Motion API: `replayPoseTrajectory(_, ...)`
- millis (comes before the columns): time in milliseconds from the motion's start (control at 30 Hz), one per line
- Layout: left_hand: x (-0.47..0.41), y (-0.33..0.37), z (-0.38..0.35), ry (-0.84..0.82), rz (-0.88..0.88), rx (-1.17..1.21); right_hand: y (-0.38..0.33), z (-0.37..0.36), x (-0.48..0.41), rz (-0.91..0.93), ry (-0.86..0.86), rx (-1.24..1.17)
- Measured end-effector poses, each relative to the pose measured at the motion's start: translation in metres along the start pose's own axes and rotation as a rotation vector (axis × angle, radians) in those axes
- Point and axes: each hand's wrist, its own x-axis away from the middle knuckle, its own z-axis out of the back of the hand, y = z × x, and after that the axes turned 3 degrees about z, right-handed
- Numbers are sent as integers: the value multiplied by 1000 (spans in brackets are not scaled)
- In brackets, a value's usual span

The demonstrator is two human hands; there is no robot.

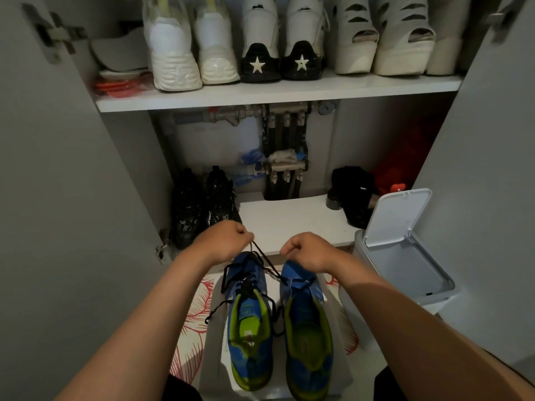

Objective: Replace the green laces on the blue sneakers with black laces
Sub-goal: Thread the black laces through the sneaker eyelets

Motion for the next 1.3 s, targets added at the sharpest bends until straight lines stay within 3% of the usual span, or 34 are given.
replayPoseTrajectory(100, 3, -7, 12, 195, 78, 13, 7, -4, 4, -64, -163, 100)
replayPoseTrajectory(167, 5, -7, 11, 202, 104, 227, 8, -6, 5, -81, -208, 145)
replayPoseTrajectory(333, 14, 10, -7, -104, 140, 1183, 7, -15, 3, -39, -202, 316)
replayPoseTrajectory(400, 12, 11, -10, -229, 178, 1345, 6, -20, 1, -38, -198, 383)
replayPoseTrajectory(433, 10, 10, -11, -238, 207, 1286, 6, -23, 0, -41, -193, 402)
replayPoseTrajectory(567, 6, 0, -17, -119, 146, 581, 5, -30, -1, -38, -172, 416)
replayPoseTrajectory(667, 7, -2, -20, -150, 77, 462, 1, -34, 0, -23, -167, 456)
replayPoseTrajectory(800, 3, -15, -10, 18, -3, 295, -11, -41, 1, 4, -165, 620)
replayPoseTrajectory(900, 1, -34, 2, 121, 40, 92, -14, -47, -2, -6, -149, 673)
replayPoseTrajectory(1000, 0, -49, 13, 114, 133, -31, -8, -50, -7, -34, -123, 446)
replayPoseTrajectory(1133, 5, -62, 15, -48, 243, -270, -13, -50, -14, -72, -25, -27)
replayPoseTrajectory(1300, 12, -57, 8, -163, 273, -495, -38, -40, -10, -14, 108, -337)
